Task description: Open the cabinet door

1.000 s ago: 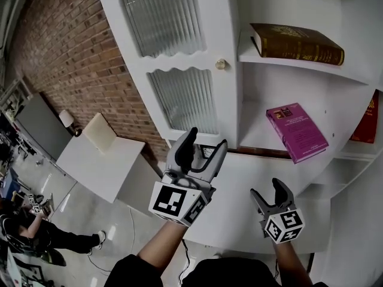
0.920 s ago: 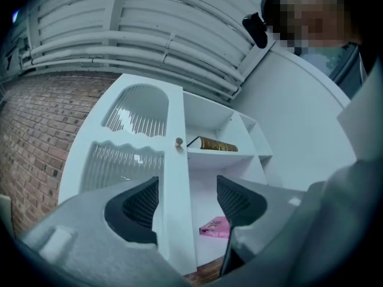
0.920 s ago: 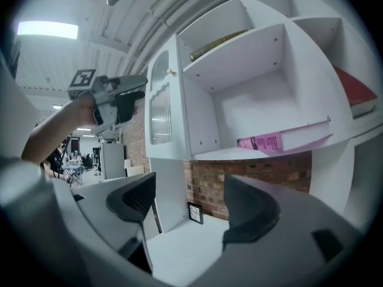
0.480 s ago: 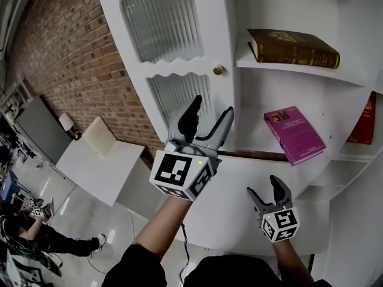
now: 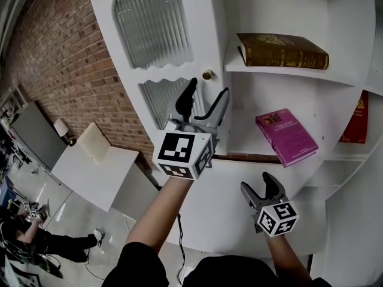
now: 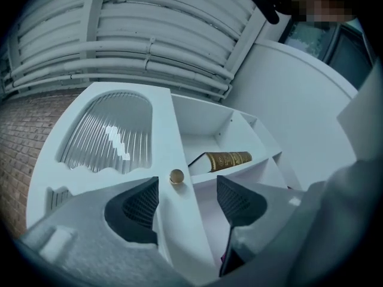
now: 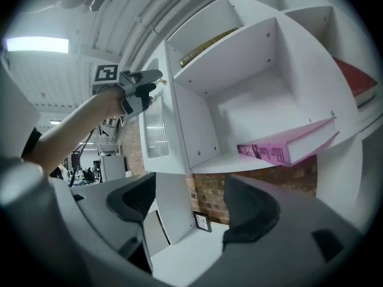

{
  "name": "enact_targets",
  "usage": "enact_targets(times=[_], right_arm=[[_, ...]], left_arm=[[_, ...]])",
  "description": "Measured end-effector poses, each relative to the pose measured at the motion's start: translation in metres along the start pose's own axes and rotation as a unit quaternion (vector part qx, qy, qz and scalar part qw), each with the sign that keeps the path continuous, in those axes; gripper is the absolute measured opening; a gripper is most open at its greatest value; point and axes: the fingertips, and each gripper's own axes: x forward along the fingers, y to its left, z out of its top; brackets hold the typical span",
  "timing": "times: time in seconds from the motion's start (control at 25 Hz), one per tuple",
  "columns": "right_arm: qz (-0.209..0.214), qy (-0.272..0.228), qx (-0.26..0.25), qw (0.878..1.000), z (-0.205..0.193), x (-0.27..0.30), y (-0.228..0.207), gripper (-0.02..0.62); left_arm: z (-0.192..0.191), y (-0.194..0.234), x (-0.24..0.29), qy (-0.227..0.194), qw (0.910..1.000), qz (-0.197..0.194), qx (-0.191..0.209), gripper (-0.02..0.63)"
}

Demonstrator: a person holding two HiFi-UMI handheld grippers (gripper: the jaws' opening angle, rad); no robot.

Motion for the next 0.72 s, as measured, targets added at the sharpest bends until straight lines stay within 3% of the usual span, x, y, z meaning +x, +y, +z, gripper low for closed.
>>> enact_targets(times=[0.52,0.72], right_arm=[[0.007,0.003,-0.003,1.0,-0.004,0.0,-0.006,0.35],[-0.001,0.004,0.004,1.0,-0.008,-0.004,-0.015,0.35]], left_arm=[[0.009,0.003,0.023,-0.005,1.0,0.001,-0.001,0.307],[0.005,0.01,0.024,0.006,0.9998,0.015,0.008,0.225]])
